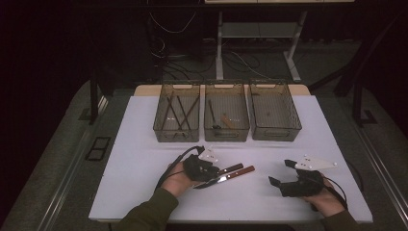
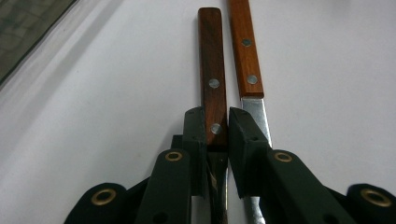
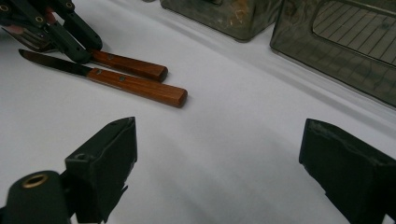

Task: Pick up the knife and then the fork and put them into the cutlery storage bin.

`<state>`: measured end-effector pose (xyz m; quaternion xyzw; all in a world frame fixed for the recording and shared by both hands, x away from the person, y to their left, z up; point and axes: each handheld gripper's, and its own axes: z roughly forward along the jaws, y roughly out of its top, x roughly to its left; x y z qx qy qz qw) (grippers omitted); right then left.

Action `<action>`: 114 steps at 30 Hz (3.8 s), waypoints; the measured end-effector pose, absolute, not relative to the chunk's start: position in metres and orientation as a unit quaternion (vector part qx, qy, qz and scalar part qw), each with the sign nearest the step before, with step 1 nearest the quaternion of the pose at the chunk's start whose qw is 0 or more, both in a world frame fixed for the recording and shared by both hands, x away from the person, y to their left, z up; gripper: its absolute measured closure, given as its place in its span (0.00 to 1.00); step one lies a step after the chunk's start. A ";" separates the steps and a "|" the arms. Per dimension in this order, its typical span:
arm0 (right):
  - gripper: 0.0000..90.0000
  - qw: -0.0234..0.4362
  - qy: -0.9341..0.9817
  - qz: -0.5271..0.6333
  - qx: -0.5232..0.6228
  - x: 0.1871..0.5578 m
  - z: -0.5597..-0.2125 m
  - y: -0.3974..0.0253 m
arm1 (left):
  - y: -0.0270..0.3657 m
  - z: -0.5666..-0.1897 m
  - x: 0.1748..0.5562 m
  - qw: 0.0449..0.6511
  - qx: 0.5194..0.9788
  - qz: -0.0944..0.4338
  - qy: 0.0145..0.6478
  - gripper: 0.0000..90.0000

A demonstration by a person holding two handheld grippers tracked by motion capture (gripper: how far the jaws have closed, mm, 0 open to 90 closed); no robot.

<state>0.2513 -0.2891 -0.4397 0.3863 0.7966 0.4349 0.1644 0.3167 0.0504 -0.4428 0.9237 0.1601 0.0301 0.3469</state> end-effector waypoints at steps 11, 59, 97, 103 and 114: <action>0.13 0.164 0.797 0.436 0.385 0.251 -0.440 -0.289 | 0.048 -0.440 0.320 0.340 0.926 0.021 0.165 0.86; 0.65 -0.046 0.882 0.452 0.126 0.290 -0.407 -0.213 | 0.027 -0.390 0.296 0.382 0.924 -0.026 0.009 0.86; 0.84 -0.037 0.876 0.449 0.172 0.292 -0.404 -0.228 | 0.121 -0.411 0.283 0.463 0.868 0.061 0.167 0.27; 0.84 -0.029 0.869 0.458 0.186 0.296 -0.402 -0.235 | 0.140 -0.421 0.275 0.475 0.851 0.076 0.209 0.18; 0.84 0.001 0.857 0.463 0.226 0.303 -0.398 -0.248 | 0.156 -0.434 0.271 0.463 0.840 0.089 0.269 0.00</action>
